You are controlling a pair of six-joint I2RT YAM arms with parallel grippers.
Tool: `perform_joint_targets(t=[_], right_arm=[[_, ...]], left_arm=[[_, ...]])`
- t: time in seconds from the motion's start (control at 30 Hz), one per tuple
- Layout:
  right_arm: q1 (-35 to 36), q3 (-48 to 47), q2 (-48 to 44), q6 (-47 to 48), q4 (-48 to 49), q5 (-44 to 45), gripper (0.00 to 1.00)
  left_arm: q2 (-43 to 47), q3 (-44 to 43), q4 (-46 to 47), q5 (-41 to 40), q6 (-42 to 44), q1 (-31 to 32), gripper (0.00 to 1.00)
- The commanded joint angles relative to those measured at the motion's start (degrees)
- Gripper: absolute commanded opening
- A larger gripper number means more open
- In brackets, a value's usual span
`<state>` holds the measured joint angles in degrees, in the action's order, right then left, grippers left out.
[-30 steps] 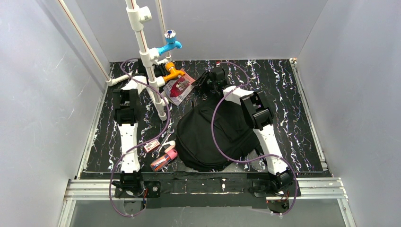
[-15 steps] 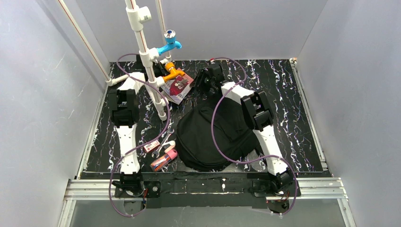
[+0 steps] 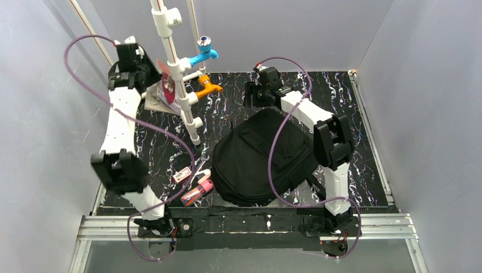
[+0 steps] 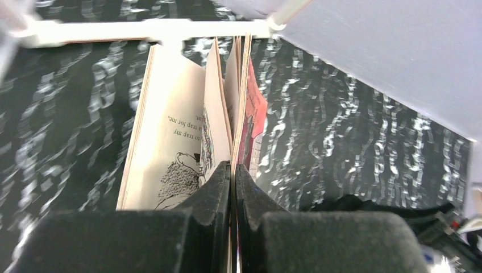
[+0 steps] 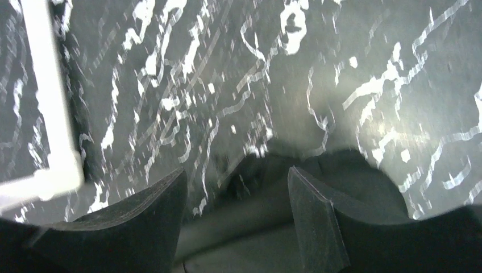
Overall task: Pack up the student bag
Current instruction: Pick up the book from the center of the board.
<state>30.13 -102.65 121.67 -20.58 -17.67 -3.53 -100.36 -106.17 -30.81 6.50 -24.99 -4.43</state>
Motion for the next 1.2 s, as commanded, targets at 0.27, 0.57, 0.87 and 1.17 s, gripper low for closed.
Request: perform_joint_targets(t=[0.27,0.57,0.87,1.17], right_arm=[[8.54,22.61,-20.68,7.80,-5.55,1.92,0.76],[16.35,38.33,-36.84,-2.52,4.95,-15.90,0.83],[16.72,56.84,-51.65,-27.11,36.40,-26.66,0.90],[16.60,37.99,-48.07,-7.18,7.06,-7.02,0.98]], left_arm=[[41.23,27.09,-16.82,-18.02,0.43,0.38,0.00],[58.41,38.60,-10.26,25.06,-0.03,0.47,0.00],[63.52,56.65,9.04,41.00,-18.70,6.32,0.00],[58.85,56.52,11.19,41.35,-19.92,7.96,0.00]])
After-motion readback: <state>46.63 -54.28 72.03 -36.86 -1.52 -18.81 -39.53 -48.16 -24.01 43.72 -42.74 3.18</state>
